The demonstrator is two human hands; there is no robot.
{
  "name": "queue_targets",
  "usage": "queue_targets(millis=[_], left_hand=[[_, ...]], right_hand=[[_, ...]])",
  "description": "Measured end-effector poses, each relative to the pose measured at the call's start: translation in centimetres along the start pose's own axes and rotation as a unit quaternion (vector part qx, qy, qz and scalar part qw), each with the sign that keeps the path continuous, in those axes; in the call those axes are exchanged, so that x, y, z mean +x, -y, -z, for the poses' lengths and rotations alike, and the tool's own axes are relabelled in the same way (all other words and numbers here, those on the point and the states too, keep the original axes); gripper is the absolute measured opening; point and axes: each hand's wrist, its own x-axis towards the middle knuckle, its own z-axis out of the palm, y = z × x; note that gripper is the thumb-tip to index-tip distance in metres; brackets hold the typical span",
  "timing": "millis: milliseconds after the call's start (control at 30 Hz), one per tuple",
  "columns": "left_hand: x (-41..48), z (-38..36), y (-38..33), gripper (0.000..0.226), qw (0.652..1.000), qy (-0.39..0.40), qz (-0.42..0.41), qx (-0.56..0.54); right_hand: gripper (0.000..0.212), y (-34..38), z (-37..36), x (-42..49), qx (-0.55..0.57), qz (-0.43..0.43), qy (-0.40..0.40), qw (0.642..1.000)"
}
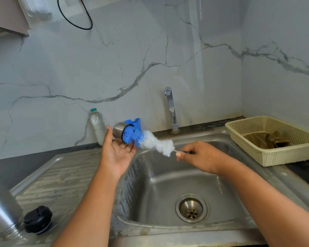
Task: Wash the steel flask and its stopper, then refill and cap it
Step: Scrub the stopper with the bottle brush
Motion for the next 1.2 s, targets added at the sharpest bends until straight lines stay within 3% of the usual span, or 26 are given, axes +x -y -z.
queue_targets(millis=[167,333,533,667,833,967,1067,1200], left_hand=[[-0.4,0.1,-0.3,0.052,0.997,0.027,-0.022,-0.066],[-0.1,-0.1,-0.4,0.033,0.998,-0.039,-0.040,-0.013],[0.5,0.1,0.5,0.051,0.990,-0.090,-0.036,0.105],[0.5,0.5,-0.2,0.046,0.986,-0.140,-0.043,0.082],[0.0,0.2,0.5,0.046,0.986,-0.102,-0.007,0.133],[0.3,0.1,0.0,0.055,0.993,-0.092,-0.016,0.076],[0.2,0.5,-0.5,0.065,0.999,-0.039,-0.021,-0.009],[-0.5,0.6,-0.8,0.028,0.997,0.012,-0.029,-0.067]], right_hand=[[0.027,0.2,-0.7,0.0,0.050,0.007,0.062,0.997],[0.023,-0.1,-0.5,0.4,-0.023,-0.008,0.016,1.000],[0.033,0.8,-1.2,-0.2,-0.175,-0.010,-0.033,0.984],[0.030,0.8,0.1,-0.6,-0.213,-0.007,-0.054,0.975],[0.027,1.2,-0.3,-0.7,-0.243,-0.007,-0.058,0.968],[0.037,0.8,0.2,-0.6,-0.213,-0.004,-0.065,0.975],[0.036,0.1,0.0,-0.1,-0.112,0.006,-0.030,0.993],[0.025,0.1,-0.7,0.3,-0.005,0.010,0.031,0.999]])
